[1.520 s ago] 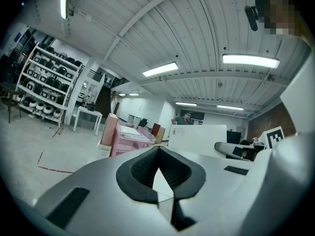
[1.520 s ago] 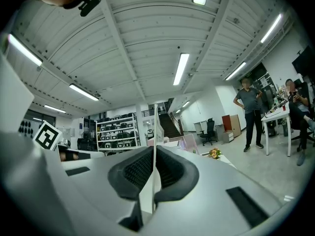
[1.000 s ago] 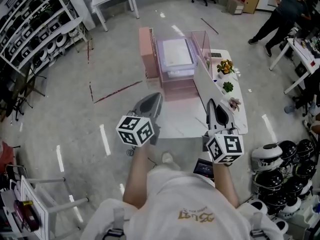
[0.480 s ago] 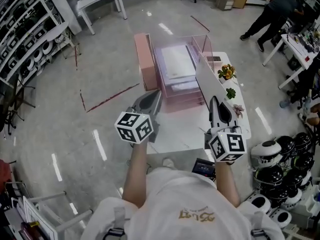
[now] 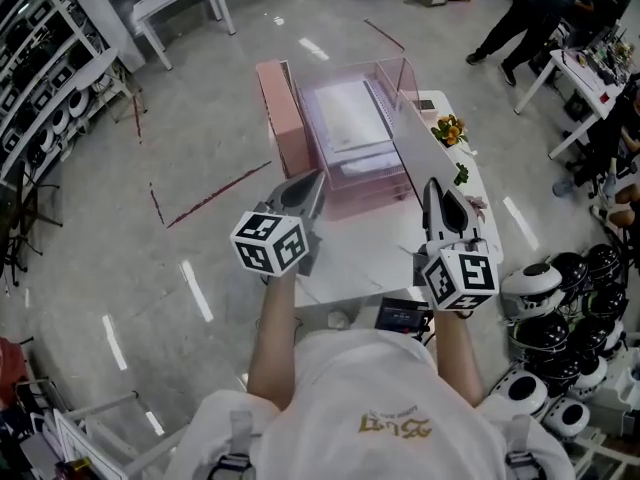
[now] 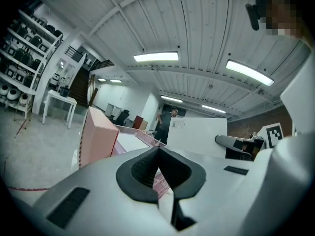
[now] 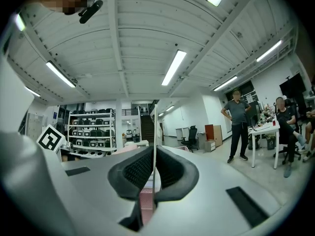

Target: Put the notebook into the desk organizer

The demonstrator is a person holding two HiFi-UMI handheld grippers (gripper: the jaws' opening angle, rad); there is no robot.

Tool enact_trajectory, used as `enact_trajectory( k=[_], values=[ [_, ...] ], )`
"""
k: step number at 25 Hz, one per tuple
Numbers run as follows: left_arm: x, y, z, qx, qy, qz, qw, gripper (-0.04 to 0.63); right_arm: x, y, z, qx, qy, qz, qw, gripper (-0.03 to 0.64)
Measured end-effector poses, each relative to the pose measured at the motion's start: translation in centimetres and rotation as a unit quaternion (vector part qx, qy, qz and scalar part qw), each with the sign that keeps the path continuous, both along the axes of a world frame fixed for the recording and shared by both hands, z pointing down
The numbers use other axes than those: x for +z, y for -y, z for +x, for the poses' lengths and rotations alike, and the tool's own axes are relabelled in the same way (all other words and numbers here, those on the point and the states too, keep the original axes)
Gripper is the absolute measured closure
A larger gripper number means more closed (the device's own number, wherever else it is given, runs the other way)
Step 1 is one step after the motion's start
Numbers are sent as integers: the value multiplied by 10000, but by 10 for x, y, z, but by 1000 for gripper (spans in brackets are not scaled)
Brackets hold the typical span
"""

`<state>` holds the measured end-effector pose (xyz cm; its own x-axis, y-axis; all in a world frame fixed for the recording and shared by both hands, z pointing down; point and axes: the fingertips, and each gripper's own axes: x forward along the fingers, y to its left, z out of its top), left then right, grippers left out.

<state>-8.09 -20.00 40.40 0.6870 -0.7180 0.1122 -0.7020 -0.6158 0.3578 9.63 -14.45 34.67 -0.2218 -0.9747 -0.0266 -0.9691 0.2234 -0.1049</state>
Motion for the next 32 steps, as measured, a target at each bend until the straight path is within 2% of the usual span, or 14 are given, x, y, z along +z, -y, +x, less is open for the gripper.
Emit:
enact_trajectory(
  k=[8,20,32],
  values=[
    [-1,13,-7,-59,-64,-4,10000,578,1,21,-6,-26,-29,23,10000,596],
    [3,51,7,-7,53,-3,10000,578,10,63,4,-25,-2,-14,10000,595],
    [9,82,13,-28,16,-75,10000,578,14,103,13,-14,-128,-46,9999,597]
  ],
)
